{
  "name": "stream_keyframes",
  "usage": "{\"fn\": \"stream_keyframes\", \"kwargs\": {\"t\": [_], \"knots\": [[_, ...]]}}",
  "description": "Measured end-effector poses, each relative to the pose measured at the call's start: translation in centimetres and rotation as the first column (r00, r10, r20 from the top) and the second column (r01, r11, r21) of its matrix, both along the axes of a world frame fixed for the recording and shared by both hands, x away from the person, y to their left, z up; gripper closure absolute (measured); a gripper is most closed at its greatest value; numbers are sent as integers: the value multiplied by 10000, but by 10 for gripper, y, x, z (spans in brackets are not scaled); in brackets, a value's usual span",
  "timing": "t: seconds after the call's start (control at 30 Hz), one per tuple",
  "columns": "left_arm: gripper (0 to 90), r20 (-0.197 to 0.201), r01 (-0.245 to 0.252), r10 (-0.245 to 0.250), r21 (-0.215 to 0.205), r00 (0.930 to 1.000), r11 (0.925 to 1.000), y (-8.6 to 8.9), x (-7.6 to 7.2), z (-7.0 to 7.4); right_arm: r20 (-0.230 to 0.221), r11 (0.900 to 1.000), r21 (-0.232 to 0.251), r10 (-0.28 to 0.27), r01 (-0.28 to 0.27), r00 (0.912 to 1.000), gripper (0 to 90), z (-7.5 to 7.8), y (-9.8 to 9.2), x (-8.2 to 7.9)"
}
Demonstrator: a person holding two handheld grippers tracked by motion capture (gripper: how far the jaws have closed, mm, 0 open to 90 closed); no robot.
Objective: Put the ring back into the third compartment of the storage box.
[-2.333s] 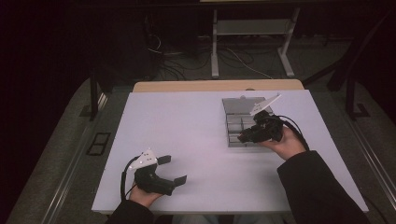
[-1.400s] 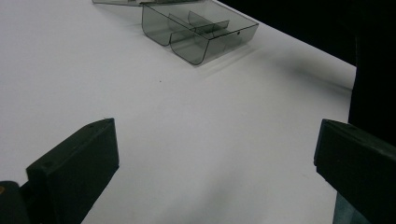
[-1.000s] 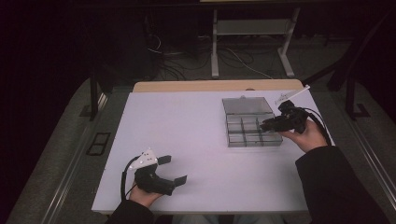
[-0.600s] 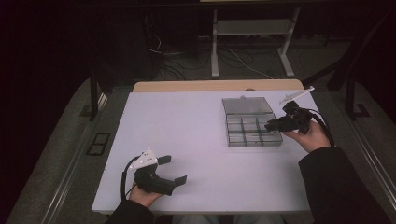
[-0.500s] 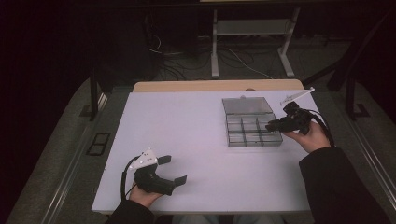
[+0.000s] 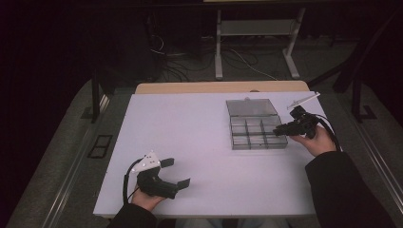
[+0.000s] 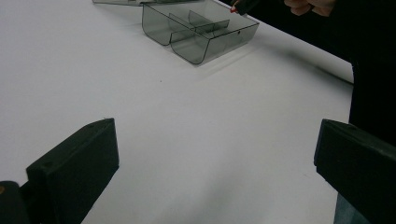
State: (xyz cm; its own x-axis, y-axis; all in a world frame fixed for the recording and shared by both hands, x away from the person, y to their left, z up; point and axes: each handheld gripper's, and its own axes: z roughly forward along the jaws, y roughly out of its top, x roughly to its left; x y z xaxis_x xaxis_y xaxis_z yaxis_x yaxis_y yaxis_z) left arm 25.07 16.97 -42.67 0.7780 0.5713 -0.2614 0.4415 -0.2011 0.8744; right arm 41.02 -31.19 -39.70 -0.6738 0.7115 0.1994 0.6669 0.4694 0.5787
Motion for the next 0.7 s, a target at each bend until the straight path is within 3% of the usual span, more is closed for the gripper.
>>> {"fn": "stream_keyframes", "kwargs": {"t": [0.43,0.7], "knots": [[0,-1,8,-8,-9,10000,10000,0,0,0,-355,9996,-246,142,-151,9993,682,-20,6,6],[0,-10,7,-7,-2,10000,10000,0,0,0,-232,9998,-135,161,-164,9996,617,-16,10,3]]}}
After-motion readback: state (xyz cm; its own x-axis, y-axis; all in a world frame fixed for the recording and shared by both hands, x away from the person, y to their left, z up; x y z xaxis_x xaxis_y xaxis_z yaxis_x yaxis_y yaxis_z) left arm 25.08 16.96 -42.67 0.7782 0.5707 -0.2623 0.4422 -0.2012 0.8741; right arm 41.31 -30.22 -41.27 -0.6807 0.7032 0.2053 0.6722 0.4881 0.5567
